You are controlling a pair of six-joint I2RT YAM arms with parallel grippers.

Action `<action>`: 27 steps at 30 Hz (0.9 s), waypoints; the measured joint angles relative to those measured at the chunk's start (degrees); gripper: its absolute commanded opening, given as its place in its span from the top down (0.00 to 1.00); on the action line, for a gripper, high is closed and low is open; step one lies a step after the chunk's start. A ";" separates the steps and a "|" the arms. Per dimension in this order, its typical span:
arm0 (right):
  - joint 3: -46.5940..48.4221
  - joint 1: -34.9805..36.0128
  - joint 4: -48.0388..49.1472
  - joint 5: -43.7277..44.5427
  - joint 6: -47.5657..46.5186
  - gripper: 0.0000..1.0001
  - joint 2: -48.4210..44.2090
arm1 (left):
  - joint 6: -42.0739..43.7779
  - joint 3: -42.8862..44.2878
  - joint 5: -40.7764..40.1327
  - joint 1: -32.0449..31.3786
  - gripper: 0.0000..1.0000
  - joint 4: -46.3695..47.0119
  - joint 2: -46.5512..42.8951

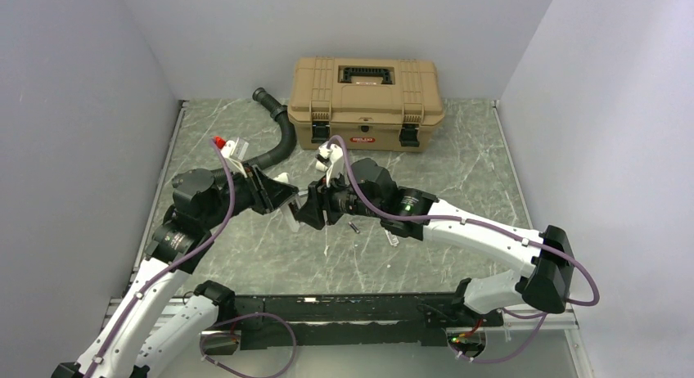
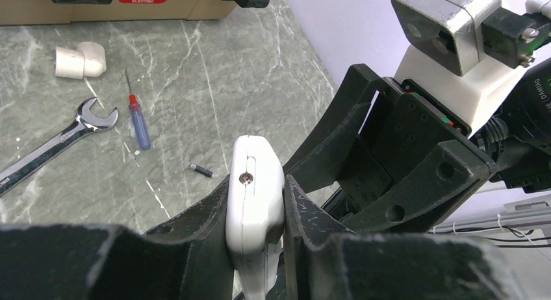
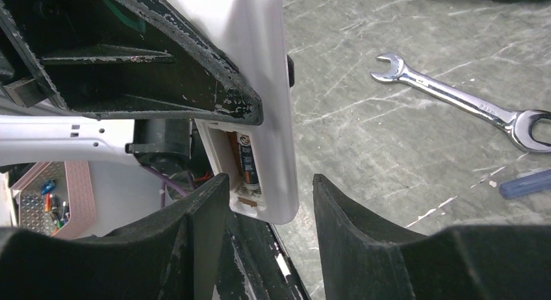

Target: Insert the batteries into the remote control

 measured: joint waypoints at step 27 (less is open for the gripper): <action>2.47 1.53 -1.22 3.19 -1.62 0.66 2.10 | -0.46 0.00 -0.02 0.15 1.00 0.17 -0.70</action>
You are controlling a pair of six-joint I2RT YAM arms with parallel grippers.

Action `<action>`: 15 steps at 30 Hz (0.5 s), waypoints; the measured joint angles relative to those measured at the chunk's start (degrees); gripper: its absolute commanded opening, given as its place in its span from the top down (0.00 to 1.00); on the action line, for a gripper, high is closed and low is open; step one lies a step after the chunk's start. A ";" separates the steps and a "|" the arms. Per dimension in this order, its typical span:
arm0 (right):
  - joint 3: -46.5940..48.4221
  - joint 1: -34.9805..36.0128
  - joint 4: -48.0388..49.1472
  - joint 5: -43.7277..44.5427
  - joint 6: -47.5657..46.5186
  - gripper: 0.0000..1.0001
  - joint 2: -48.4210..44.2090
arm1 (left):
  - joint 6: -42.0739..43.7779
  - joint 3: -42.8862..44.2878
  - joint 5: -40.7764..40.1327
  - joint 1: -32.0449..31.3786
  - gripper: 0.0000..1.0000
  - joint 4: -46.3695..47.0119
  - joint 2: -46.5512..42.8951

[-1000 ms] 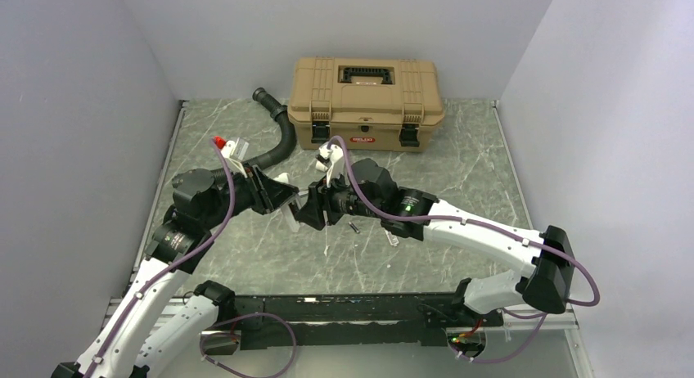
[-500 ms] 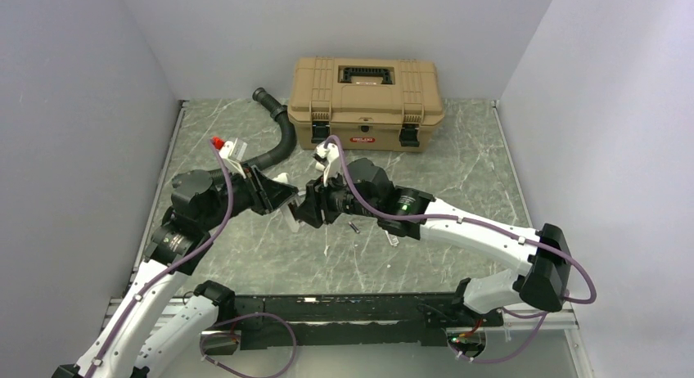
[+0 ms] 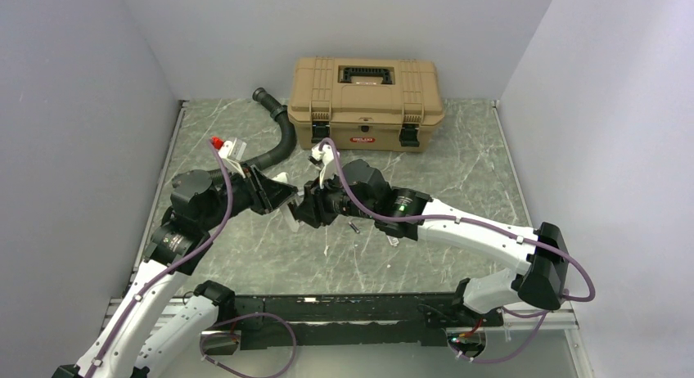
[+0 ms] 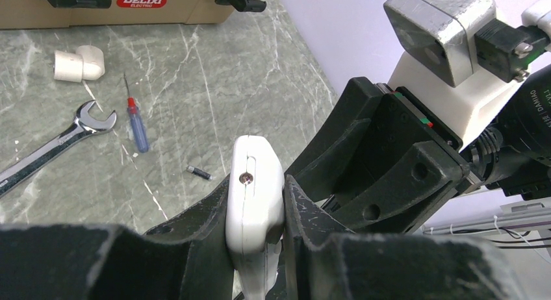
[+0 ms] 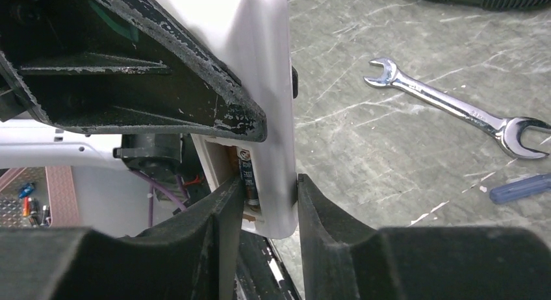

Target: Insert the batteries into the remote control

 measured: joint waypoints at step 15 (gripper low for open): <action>0.09 -0.02 -0.44 0.04 -0.59 0.55 0.00 | 0.02 -0.02 0.04 0.02 1.00 -0.17 0.00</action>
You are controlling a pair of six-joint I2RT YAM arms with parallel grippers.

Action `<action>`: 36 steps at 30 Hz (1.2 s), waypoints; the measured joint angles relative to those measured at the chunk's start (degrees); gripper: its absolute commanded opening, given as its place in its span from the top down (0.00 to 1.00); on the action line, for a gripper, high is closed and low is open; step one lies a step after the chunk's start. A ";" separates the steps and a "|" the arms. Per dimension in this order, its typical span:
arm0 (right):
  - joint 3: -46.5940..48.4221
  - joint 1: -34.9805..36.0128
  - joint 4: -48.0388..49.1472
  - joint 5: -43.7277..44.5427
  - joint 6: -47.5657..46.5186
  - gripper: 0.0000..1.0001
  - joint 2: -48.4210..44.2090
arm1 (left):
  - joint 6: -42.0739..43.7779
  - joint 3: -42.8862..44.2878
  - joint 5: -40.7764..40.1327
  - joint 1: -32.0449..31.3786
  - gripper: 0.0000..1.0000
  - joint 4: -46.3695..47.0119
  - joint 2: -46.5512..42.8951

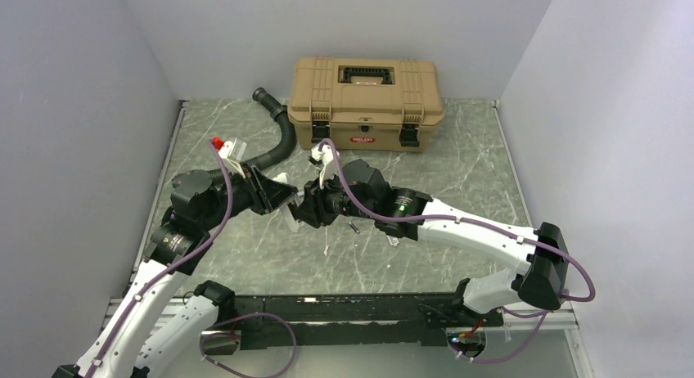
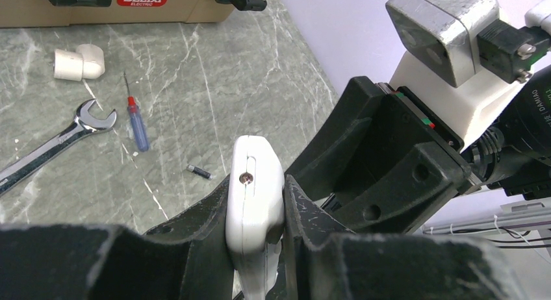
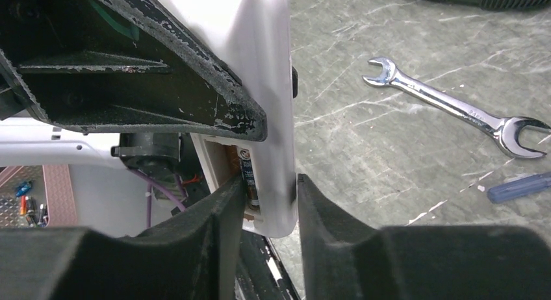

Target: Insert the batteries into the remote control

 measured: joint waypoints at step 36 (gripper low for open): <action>-14.91 -2.47 -1.51 27.74 3.23 0.64 -14.60 | -0.09 -6.27 22.58 0.00 1.00 20.22 -5.01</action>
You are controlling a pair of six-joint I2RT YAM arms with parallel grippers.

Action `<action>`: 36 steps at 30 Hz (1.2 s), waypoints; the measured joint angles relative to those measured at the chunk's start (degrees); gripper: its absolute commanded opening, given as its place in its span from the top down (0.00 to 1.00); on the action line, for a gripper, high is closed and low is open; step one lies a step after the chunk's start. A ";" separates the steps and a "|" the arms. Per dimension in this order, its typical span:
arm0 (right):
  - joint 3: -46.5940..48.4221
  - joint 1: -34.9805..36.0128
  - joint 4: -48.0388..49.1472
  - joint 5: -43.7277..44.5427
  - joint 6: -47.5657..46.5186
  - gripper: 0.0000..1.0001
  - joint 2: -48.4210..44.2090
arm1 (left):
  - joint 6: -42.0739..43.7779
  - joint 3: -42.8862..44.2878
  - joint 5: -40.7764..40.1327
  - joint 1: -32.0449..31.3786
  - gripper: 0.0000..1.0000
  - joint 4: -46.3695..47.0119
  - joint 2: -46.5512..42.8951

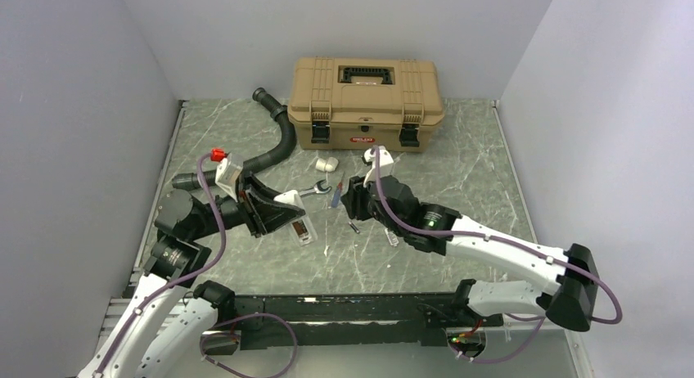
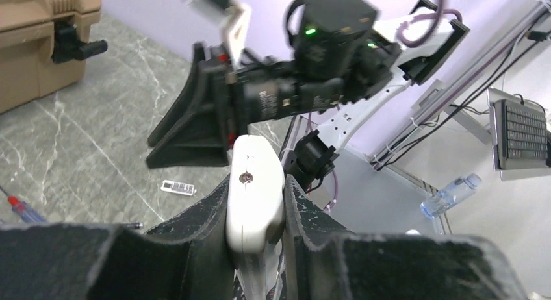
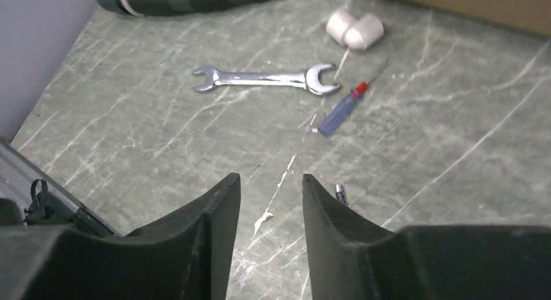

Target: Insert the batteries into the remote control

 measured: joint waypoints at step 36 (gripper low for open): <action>-3.19 -8.46 -4.46 -14.53 21.20 0.96 28.46 | 1.86 -0.04 -1.53 0.00 1.00 -3.41 -0.48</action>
